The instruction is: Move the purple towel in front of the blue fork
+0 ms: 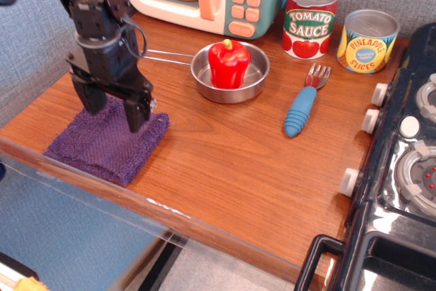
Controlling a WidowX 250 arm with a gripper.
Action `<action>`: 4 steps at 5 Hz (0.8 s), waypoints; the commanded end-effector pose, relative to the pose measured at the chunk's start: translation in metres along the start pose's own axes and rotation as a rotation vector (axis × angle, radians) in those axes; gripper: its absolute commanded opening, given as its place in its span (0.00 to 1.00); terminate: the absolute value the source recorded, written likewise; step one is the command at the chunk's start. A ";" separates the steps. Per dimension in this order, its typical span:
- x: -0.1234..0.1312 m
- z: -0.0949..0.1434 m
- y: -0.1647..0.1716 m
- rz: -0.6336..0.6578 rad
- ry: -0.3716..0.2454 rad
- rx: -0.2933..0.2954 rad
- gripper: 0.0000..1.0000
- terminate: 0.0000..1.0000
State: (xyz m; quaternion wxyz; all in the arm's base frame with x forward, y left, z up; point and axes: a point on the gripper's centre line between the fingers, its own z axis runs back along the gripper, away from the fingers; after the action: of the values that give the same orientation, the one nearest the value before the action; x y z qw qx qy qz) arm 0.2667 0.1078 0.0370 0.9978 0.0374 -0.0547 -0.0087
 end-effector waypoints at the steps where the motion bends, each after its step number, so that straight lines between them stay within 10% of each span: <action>1: -0.020 -0.006 0.009 0.013 0.066 0.032 1.00 0.00; 4: -0.022 -0.034 -0.028 -0.011 0.132 -0.014 1.00 0.00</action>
State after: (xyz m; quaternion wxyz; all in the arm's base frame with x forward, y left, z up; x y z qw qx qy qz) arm 0.2525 0.0942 0.0070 0.9994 0.0353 0.0039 -0.0039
